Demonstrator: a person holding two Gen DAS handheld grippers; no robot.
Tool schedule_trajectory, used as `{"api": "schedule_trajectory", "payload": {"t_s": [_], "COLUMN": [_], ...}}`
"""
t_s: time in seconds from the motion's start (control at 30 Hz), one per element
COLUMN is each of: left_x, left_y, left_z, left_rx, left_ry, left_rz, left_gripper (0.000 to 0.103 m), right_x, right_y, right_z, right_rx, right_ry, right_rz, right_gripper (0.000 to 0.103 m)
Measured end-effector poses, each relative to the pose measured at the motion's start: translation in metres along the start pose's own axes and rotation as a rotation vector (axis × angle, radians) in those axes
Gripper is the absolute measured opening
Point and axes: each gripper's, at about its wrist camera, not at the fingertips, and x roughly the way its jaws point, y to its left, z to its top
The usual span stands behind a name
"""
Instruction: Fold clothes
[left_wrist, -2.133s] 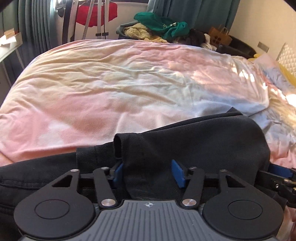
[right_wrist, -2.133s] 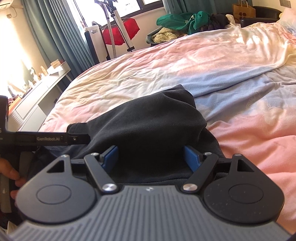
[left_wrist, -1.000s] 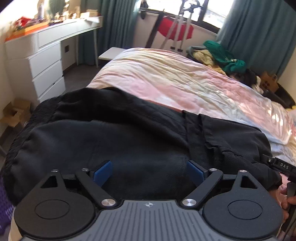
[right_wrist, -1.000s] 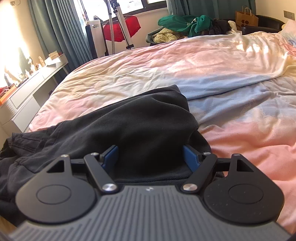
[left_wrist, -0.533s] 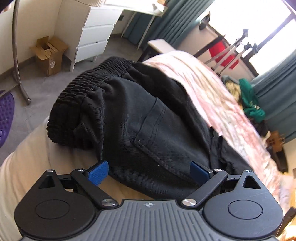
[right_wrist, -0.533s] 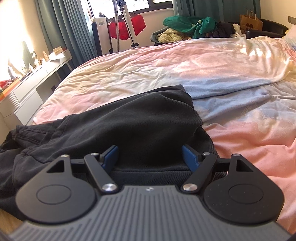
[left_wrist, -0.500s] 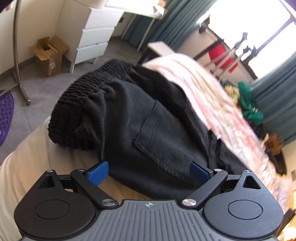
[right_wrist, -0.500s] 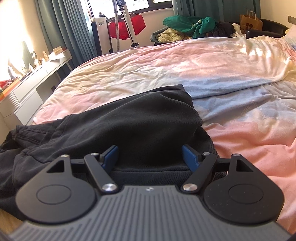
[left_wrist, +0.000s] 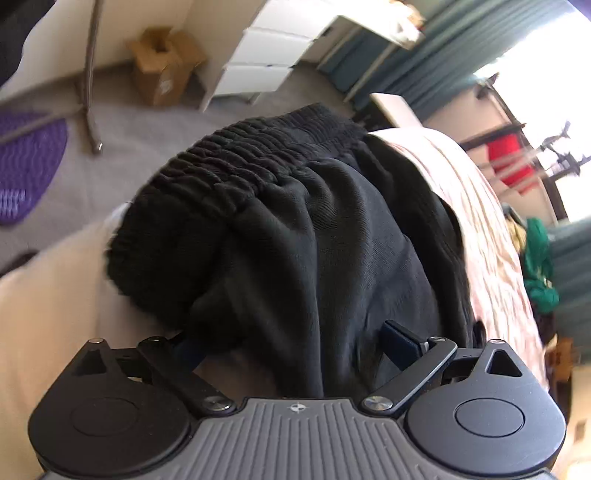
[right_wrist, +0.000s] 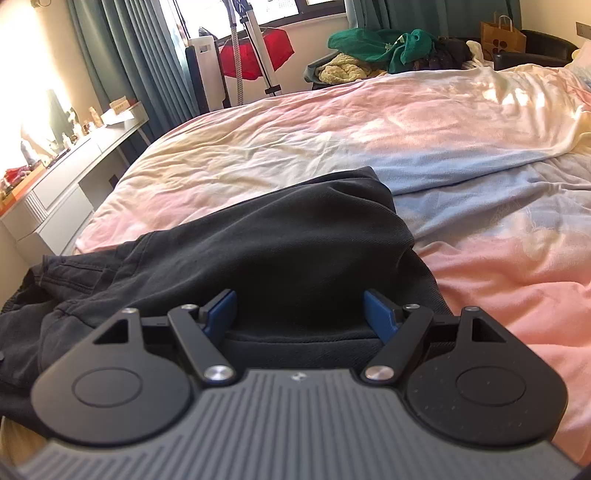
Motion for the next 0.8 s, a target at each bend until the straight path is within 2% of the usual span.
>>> {"api": "schedule_trajectory", "payload": {"t_s": [0.1,0.2,0.23,0.3,0.33,0.37,0.43,0.57,0.7,0.8], "left_x": [0.002,0.004,0.005,0.001,-0.002,-0.005,-0.012,-0.036,-0.067,-0.086], "left_y": [-0.005,-0.006,-0.007,-0.011,-0.013,-0.019,-0.034,-0.089,-0.164,-0.219], "left_z": [0.003,0.003,0.003,0.002,0.002,0.000,-0.004,-0.033,-0.078,-0.121], "left_rx": [-0.009,-0.041,-0.052,-0.040,-0.025,0.005,0.094,0.326,0.563,0.666], "left_ry": [-0.074,-0.125,-0.141,-0.168,-0.186,-0.208,-0.275,-0.487,-0.710,-0.824], "left_rz": [0.022,0.038,0.044,0.048,0.049,0.059,0.081,0.118,0.106,0.033], "left_gripper": [0.093,0.079,0.071,0.061,0.053,0.044,0.034,0.023,0.022,0.022], "right_x": [0.001,-0.002,-0.003,-0.001,0.000,0.006,0.015,0.014,0.003,-0.022], "right_y": [0.001,0.004,0.005,0.009,0.011,0.013,0.017,0.017,0.005,-0.018], "right_z": [0.000,-0.001,-0.001,-0.004,-0.006,-0.008,-0.015,-0.019,-0.014,-0.003], "right_rx": [-0.004,-0.020,-0.026,-0.066,-0.087,-0.112,-0.177,-0.183,-0.088,0.079], "right_ry": [-0.002,-0.024,-0.032,-0.028,-0.025,0.003,0.043,0.035,0.013,-0.061], "right_rz": [-0.003,-0.011,-0.014,-0.025,-0.030,-0.026,-0.035,-0.037,0.012,0.101], "right_gripper": [0.077,0.077,0.077,0.077,0.077,0.078,0.078,0.079,0.078,0.076]}}
